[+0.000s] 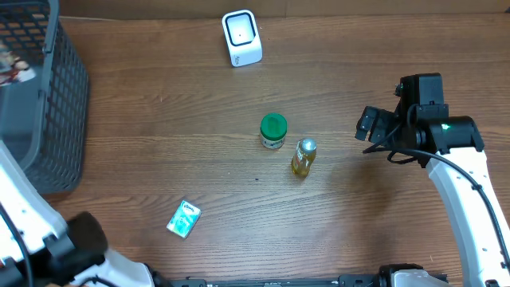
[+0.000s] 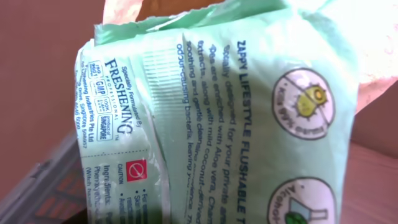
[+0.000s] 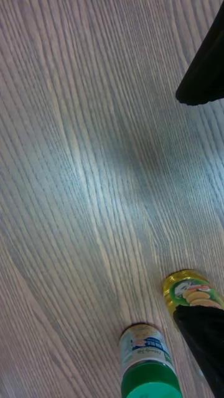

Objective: Scan the item barcode
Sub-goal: 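Close the left gripper on the green wipes pack and lift, then carry the wipes pack out of the basket toward the table centre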

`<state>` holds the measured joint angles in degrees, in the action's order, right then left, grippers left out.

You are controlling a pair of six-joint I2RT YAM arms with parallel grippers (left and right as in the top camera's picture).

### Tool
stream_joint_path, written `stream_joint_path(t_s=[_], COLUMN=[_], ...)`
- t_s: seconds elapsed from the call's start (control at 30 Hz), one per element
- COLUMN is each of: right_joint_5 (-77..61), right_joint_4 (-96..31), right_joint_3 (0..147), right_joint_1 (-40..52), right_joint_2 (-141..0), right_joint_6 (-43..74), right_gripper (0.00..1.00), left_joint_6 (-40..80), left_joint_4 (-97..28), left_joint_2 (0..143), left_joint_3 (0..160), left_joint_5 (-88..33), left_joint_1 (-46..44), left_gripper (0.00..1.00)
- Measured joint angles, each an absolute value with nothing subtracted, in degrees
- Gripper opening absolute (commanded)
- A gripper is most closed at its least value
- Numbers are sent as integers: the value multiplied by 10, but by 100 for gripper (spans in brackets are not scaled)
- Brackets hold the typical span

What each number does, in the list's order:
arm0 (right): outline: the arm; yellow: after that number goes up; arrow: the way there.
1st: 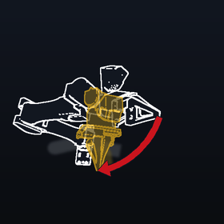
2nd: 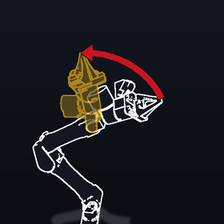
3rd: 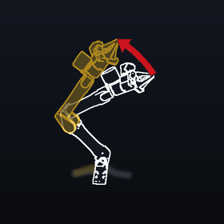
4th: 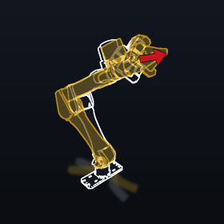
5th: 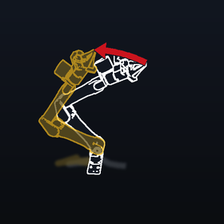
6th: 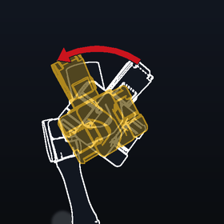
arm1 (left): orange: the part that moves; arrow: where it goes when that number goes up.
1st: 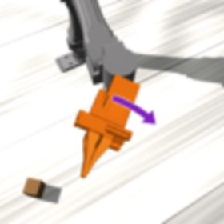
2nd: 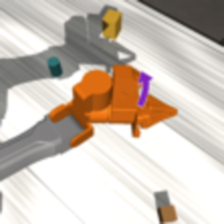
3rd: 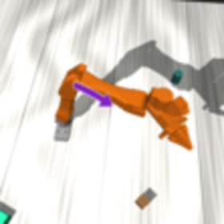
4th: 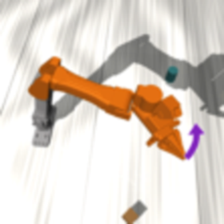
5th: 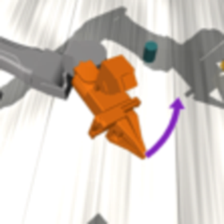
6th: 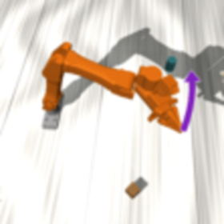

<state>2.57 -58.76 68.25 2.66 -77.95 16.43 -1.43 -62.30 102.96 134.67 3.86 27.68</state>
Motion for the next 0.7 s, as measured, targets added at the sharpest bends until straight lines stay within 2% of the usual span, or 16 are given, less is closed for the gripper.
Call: stream_joint_path(t_s=[0.13, 0.23, 0.37, 0.5, 0.7], right_joint_5=[26, 25, 26, 26, 26], right_joint_4=[-587, -587, -587, -587, -587], right_joint_3=[682, 682, 682, 682, 682], right_joint_1=[27, 27, 27, 27, 27], right_joint_2=[-780, -780, -780, -780, -780], right_joint_6=[164, 164, 164, 164, 164], right_gripper=[100, 100, 100, 100, 100], left_joint_6=[10, 33, 65, 83, 105], left_joint_4=[-708, -790, -865, -859, -769], left_joint_2=[983, 964, 961, 961, 965], left_joint_3=[1349, 1350, 1340, 1266, 1077], left_joint_5=[37, 36, 32, 34, 34], left_joint_1=[203, 141, 58, -15, -111], left_gripper=[37, 33, 33, 33, 33])
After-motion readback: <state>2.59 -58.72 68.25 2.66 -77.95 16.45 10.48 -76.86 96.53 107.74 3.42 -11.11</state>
